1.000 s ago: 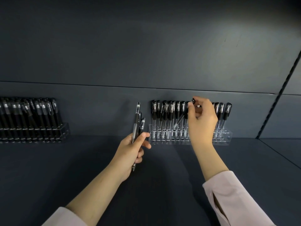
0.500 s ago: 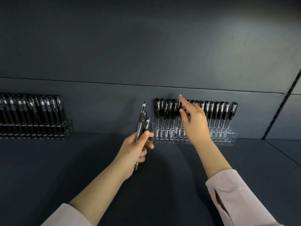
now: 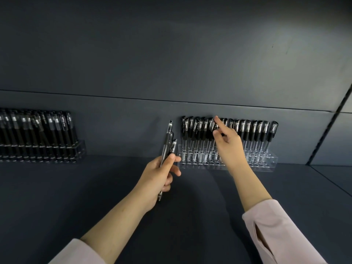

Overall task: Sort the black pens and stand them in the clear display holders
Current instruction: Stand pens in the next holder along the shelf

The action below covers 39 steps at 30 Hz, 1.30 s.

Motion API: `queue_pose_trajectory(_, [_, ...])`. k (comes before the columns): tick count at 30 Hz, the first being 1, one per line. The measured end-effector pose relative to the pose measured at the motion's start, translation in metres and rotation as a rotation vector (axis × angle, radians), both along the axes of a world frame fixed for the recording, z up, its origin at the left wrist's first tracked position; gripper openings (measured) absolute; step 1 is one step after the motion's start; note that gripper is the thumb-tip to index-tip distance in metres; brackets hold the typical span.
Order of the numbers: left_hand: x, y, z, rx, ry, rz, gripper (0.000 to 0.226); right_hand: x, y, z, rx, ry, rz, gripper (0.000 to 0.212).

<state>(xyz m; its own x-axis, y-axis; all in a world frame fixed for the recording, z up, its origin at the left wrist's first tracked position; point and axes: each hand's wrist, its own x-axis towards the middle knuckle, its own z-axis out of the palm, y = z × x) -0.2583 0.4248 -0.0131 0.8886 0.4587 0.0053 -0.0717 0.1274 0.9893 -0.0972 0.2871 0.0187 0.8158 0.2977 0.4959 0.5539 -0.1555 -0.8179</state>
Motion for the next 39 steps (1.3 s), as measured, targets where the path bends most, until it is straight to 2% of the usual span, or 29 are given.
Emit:
queue_pose_trajectory(5, [0.002,-0.003,0.005,-0.066,0.008,0.026,0.018,-0.006,-0.001,0.005,0.023,-0.024,0.03,0.047])
queue_pose_trajectory(10, [0.004,-0.007,0.005,-0.058,-0.048,0.008,0.019,-0.018,-0.004,0.015,0.025,-0.129,-0.033,0.024])
queue_pose_trajectory(12, [0.002,-0.009,0.005,0.007,-0.064,-0.024,0.018,-0.026,-0.002,0.02,0.025,-0.092,0.046,0.014])
queue_pose_trajectory(17, [0.0,-0.013,0.005,0.03,-0.097,-0.058,0.019,-0.048,0.005,0.026,-0.04,0.096,0.371,0.008])
queue_pose_trajectory(25, [-0.002,-0.015,0.007,0.076,-0.059,-0.094,0.02,-0.043,0.004,0.021,-0.035,0.275,0.391,0.012])
queue_pose_trajectory(28, [-0.003,-0.014,0.004,0.06,-0.028,-0.094,0.022,-0.032,-0.003,0.021,0.146,0.313,0.275,0.013])
queue_pose_trajectory(32, [-0.003,-0.012,0.002,0.106,0.002,-0.072,0.023,-0.02,-0.02,0.028,0.518,0.251,-0.059,0.018])
queue_pose_trajectory(35, [-0.002,-0.012,0.001,0.086,-0.003,-0.08,0.024,-0.017,-0.028,0.032,0.545,0.04,-0.297,0.018])
queue_pose_trajectory(39, [-0.001,-0.011,-0.001,0.068,-0.002,-0.086,0.025,-0.02,-0.029,0.032,0.457,-0.151,-0.374,0.014])
